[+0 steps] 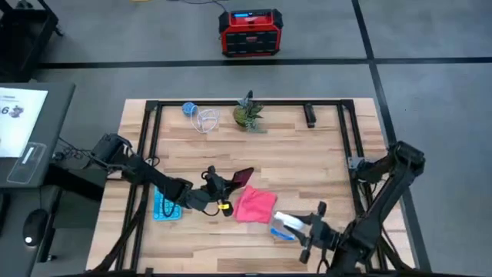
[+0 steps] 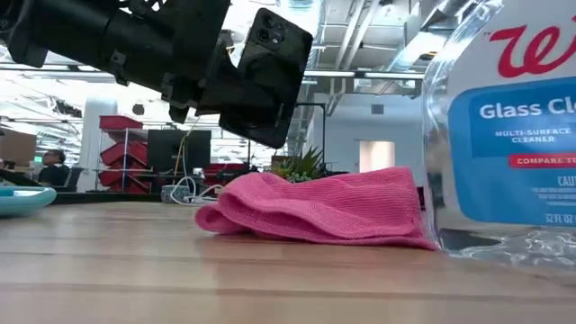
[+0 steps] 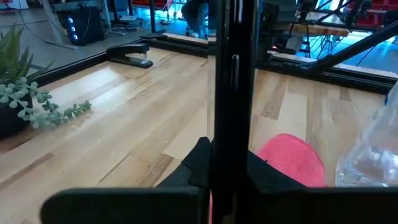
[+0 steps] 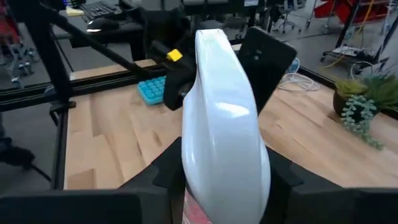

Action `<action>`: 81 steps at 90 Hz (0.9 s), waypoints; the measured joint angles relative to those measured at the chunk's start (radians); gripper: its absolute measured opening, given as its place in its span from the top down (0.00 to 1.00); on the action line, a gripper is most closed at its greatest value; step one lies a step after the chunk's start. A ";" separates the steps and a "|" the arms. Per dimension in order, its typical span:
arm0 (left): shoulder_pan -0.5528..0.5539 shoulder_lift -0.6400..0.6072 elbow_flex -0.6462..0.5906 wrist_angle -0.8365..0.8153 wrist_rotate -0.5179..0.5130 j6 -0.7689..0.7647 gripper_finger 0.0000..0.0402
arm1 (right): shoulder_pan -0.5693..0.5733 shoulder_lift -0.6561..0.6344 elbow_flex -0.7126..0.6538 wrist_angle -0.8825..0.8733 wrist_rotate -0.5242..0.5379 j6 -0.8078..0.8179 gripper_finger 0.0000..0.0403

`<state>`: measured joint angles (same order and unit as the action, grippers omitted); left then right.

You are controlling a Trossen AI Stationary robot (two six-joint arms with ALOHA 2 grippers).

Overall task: Apply microfiber cloth
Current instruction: Spray the back of the cellphone using the spray bottle

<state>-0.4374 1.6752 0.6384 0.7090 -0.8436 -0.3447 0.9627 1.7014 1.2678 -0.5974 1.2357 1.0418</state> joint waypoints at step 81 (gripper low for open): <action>0.000 0.000 0.000 -0.012 0.002 0.001 0.98 | 0.022 -0.137 -0.005 0.019 -0.592 -0.176 0.19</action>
<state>-0.4370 1.6752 0.6384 0.6973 -0.8417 -0.3440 0.9846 1.5646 1.2633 -0.5786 0.6436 0.8656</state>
